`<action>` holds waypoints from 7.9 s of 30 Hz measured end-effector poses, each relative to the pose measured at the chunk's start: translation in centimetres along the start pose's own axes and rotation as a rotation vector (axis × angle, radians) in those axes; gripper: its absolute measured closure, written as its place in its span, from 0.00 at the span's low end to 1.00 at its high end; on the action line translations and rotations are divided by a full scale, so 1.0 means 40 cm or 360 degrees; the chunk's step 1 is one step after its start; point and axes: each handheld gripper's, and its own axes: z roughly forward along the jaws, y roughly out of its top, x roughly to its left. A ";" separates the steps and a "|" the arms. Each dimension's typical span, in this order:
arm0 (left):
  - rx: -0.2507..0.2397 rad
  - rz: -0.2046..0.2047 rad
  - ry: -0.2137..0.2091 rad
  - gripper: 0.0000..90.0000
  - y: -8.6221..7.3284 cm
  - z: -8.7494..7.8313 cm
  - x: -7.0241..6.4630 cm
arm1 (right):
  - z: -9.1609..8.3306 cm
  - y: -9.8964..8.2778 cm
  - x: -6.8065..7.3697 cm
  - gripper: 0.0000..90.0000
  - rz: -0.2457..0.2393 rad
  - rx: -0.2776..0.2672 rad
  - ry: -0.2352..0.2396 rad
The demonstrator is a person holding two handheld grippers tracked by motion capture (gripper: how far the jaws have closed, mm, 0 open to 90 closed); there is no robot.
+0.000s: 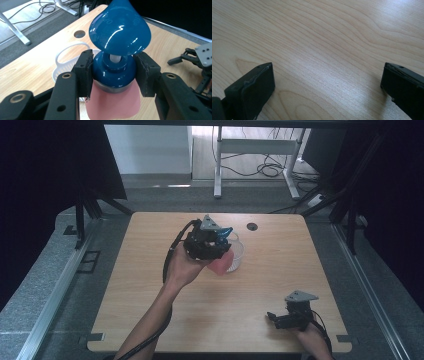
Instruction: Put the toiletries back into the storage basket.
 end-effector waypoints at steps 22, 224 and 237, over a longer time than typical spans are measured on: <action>-0.0011 -0.0041 0.0133 0.59 0.063 0.072 0.047 | 0.001 0.000 0.000 0.00 -0.0004 -0.0007 0.0000; -0.0049 -0.0118 0.0032 0.12 -0.213 0.104 -0.002 | 0.000 0.001 0.002 0.00 -0.0012 0.0003 0.0011; -0.0071 -0.0138 0.0014 0.12 -0.240 0.082 -0.006 | 0.001 0.001 0.003 0.00 -0.0012 0.0002 0.0010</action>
